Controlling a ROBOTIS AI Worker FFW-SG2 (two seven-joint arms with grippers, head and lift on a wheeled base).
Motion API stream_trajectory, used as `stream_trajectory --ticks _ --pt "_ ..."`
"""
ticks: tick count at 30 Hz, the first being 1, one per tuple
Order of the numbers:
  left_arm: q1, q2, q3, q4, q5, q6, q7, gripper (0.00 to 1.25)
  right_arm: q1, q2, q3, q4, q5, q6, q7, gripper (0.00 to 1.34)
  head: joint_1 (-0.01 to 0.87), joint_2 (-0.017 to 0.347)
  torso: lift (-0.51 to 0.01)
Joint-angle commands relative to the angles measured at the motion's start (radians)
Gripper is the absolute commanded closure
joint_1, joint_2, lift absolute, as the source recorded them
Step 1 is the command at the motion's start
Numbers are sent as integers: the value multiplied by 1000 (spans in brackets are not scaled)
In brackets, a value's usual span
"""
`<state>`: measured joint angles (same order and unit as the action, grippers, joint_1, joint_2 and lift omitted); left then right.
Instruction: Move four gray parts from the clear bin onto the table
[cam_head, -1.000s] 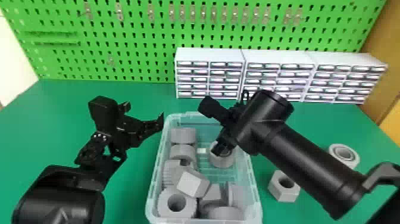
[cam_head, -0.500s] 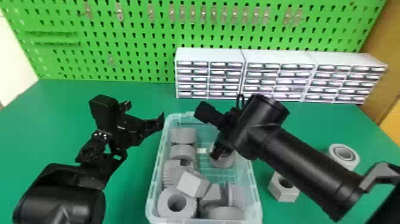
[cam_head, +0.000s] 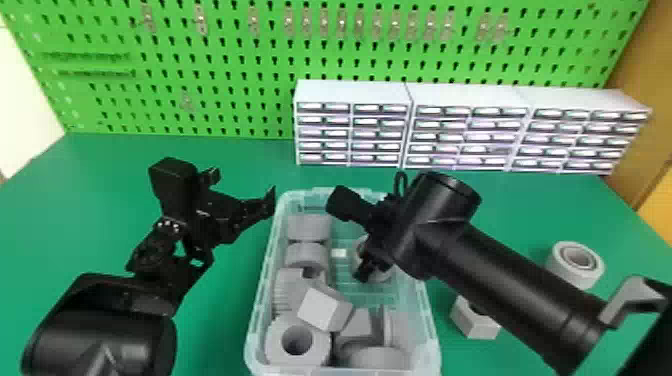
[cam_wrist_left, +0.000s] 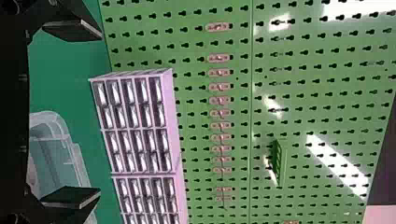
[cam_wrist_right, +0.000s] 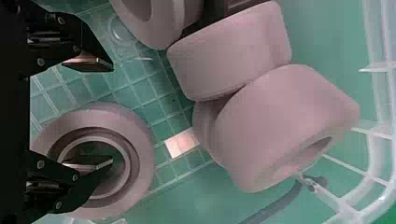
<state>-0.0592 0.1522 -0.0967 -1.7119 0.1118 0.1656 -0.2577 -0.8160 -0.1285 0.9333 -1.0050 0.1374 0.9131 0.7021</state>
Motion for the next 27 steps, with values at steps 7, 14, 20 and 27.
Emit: stream_trajectory --ticks 7,14,20,27 --pt "-1 1 2 0 0 0 0 113 1 -10 4 23 -1 -10 -1 550 678 34 -50" --pt "-1 1 2 0 0 0 0 113 5 -13 6 32 -1 -26 -1 550 678 34 -50" --pt "-1 1 0 0 0 0 0 113 5 -16 6 42 -2 -39 -1 550 678 34 -50" --pt "-1 0 -1 3 0 0 0 113 6 -16 10 49 -4 -48 -3 555 678 34 -50"
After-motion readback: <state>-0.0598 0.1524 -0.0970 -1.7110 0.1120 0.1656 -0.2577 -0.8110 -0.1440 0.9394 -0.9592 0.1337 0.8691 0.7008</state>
